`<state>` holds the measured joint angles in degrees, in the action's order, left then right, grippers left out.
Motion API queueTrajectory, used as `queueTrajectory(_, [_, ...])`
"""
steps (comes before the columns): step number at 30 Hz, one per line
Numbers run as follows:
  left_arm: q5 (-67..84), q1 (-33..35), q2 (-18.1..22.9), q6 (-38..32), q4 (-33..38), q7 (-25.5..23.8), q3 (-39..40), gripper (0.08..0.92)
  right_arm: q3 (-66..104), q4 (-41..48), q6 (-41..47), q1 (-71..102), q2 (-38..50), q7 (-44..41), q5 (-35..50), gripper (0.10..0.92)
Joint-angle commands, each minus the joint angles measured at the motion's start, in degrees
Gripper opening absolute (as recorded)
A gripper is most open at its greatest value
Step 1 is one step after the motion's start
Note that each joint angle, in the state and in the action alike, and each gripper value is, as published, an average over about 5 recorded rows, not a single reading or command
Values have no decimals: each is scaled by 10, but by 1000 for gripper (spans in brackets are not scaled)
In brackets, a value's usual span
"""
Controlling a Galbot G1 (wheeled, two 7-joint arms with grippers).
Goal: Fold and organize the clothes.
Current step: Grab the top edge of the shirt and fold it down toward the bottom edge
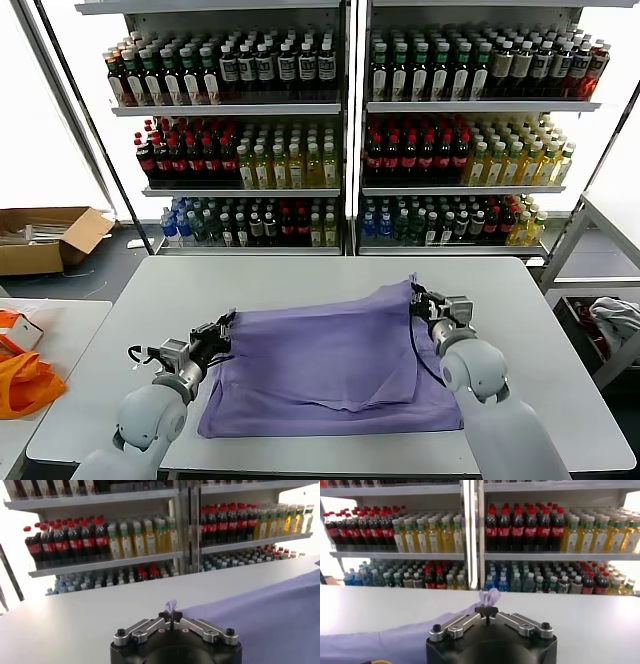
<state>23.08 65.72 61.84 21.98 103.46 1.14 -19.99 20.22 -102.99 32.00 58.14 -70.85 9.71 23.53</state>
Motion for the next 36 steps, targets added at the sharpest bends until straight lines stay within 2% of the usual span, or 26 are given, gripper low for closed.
queueTrajectory(1, [-26, 89, 2, -4, 70, -1, -17, 88, 30, -73, -4, 120, -2, 7, -17, 108])
queueTrajectory(17, [-41, 143, 12, -7, 89, -6, -38, 88, 60, -142, -3, 200, 6, 14, -18, 108])
queueTrajectory(23, [-49, 142, 15, -11, 73, -11, -40, 88, 65, -177, -1, 234, 1, 22, -26, 108])
queueTrajectory(36, [-64, 143, 19, -16, 57, -23, -37, 88, 56, -168, 1, 248, -4, 27, -53, 108])
